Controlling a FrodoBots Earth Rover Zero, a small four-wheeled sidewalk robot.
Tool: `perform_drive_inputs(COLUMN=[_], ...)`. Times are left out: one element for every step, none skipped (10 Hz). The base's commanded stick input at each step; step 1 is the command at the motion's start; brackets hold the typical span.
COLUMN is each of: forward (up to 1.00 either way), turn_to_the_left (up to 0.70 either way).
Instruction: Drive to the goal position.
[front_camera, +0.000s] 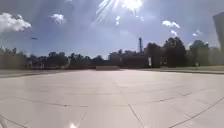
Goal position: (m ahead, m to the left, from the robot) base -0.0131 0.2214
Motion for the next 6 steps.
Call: perform_drive_inputs(forward=[0.04,0.05,0.05,0.05,0.05,0.05], turn_to_the_left=[0.0,0.0,0.0,0.0,0.0,0.0])
